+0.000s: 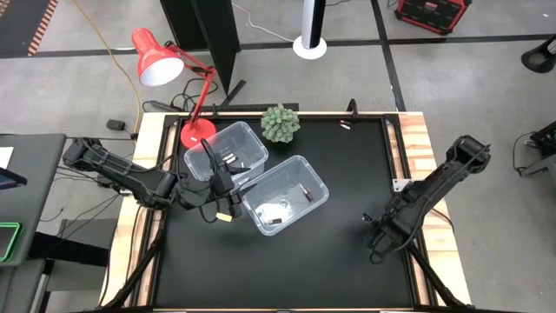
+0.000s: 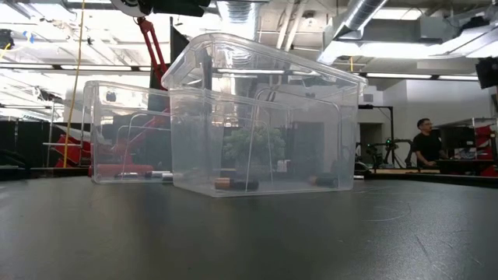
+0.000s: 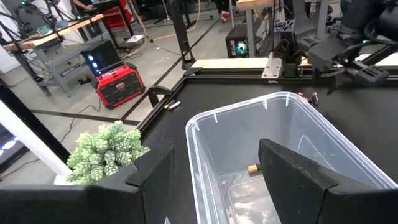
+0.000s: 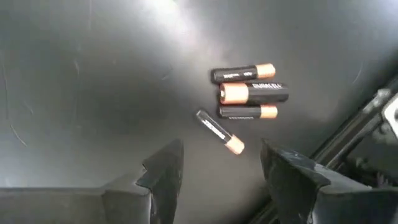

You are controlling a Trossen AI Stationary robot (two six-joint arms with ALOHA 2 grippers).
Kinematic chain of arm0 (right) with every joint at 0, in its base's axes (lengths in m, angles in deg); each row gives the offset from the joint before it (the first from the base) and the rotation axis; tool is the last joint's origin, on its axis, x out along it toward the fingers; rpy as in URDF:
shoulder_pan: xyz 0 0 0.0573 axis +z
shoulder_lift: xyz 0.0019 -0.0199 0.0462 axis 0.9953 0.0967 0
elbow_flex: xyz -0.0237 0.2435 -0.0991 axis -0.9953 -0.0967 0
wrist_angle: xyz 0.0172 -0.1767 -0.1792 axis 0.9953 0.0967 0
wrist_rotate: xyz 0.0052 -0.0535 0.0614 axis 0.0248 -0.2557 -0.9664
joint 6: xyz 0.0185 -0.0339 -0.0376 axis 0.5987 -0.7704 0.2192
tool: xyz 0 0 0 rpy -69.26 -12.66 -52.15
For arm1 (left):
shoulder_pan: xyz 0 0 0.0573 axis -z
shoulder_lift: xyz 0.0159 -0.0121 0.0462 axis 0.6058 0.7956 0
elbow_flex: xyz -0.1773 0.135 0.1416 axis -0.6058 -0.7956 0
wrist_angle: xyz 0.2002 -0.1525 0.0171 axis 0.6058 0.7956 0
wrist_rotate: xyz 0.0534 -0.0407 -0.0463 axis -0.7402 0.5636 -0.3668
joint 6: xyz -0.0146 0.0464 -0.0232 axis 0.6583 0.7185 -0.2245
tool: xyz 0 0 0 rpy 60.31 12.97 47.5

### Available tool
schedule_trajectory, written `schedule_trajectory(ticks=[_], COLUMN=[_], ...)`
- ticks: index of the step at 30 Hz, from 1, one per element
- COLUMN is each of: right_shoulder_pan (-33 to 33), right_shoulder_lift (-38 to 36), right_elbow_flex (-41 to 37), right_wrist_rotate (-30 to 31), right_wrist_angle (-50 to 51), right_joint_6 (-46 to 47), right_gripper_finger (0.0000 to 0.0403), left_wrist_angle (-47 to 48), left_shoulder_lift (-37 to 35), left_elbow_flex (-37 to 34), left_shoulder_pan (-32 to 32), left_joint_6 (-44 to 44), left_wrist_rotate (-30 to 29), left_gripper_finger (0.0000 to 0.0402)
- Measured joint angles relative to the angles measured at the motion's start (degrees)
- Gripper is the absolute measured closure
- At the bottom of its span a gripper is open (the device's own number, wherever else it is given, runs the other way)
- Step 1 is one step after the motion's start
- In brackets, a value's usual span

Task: Sort batteries
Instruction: Put the brown battery into the bottom transparent bin

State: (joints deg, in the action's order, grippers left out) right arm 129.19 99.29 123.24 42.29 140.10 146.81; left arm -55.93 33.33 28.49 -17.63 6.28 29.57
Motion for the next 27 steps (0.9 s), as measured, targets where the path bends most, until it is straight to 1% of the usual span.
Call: schedule_trajectory(ticks=[3,6,11,18,22,27], right_shoulder_pan=[-1.6,-2.9,-5.3,-8.8,-10.6,-11.3], right_shoulder_lift=[0.0,0.0,0.0,-0.2,-0.2,-0.1], right_elbow_flex=[-1.7,-3.8,-6.0,-8.5,-8.8,-8.9], right_wrist_rotate=[-3.2,-5.1,-6.4,-9.3,-9.9,-11.8], right_wrist_angle=[-3.4,-7.1,-7.1,-12.6,-14.1,-15.8], right_joint_6=[-5.9,-10.5,-12.0,-18.3,-21.3,-22.6], right_gripper_finger=[0.0177,0.0177,0.0177,0.0177,0.0179,0.0204], left_wrist_angle=[0.0,0.0,0.0,0.0,0.0,0.0], left_shoulder_lift=[0.0,0.0,0.0,0.0,0.0,0.0], left_elbow_flex=[0.0,0.0,0.0,0.0,0.0,0.0], left_shoulder_pan=[0.0,0.0,0.0,0.0,0.0,0.0], left_joint_6=[-0.2,-0.3,-0.4,-0.4,-0.4,-0.4], left_wrist_rotate=[0.0,0.0,0.0,0.0,0.0,0.0], left_gripper_finger=[0.0182,0.0182,0.0182,0.0182,0.0182,0.0182])
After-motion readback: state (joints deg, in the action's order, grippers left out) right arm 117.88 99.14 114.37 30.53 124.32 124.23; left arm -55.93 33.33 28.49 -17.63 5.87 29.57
